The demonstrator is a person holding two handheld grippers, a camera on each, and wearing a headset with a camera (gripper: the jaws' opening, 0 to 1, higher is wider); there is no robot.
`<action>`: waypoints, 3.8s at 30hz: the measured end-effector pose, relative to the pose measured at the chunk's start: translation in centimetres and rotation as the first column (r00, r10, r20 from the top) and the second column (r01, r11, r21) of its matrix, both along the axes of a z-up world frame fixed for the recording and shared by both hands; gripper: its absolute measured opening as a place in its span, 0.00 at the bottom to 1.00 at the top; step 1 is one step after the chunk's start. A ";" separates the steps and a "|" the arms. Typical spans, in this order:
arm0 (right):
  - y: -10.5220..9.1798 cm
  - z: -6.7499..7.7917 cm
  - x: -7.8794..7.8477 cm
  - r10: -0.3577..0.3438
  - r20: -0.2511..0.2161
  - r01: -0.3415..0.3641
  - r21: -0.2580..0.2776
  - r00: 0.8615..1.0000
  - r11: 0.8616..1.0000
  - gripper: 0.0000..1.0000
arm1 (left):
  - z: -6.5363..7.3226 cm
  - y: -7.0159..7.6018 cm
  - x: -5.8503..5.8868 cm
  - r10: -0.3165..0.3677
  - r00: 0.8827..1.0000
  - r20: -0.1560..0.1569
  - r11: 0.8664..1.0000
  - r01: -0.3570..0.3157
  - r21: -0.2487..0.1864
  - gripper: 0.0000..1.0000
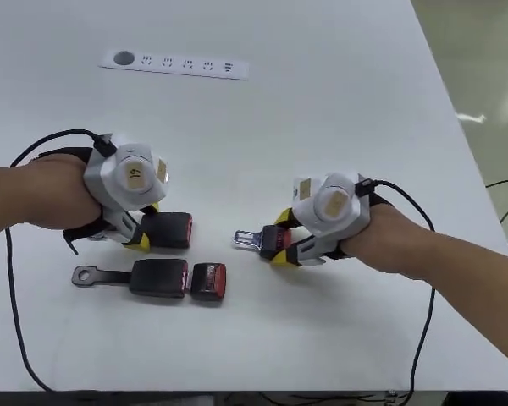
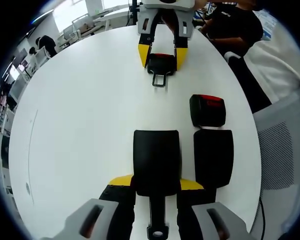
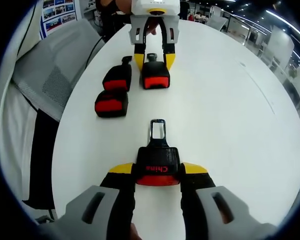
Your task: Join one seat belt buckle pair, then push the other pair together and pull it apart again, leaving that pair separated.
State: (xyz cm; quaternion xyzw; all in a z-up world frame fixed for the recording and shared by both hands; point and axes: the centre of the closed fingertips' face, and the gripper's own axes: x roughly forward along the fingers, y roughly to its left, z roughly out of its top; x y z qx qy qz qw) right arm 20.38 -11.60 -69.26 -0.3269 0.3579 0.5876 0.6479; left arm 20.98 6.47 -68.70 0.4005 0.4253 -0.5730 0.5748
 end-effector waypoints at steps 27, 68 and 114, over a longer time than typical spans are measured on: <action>-0.8 1.4 -0.5 -0.096 0.021 0.096 0.005 0.995 0.995 0.38 | 0.6 0.3 1.3 0.063 0.994 0.088 0.998 -0.061 -0.024 0.49; -1.6 6.8 -9.0 -0.407 0.117 0.384 0.178 0.906 0.906 0.84 | 6.3 10.1 -10.7 0.579 0.807 0.112 0.800 -0.536 -0.270 0.94; -1.4 7.2 -9.7 -0.510 0.062 0.480 0.253 0.858 0.840 1.00 | 8.4 11.1 -11.4 0.705 0.707 0.054 0.649 -0.612 -0.452 1.00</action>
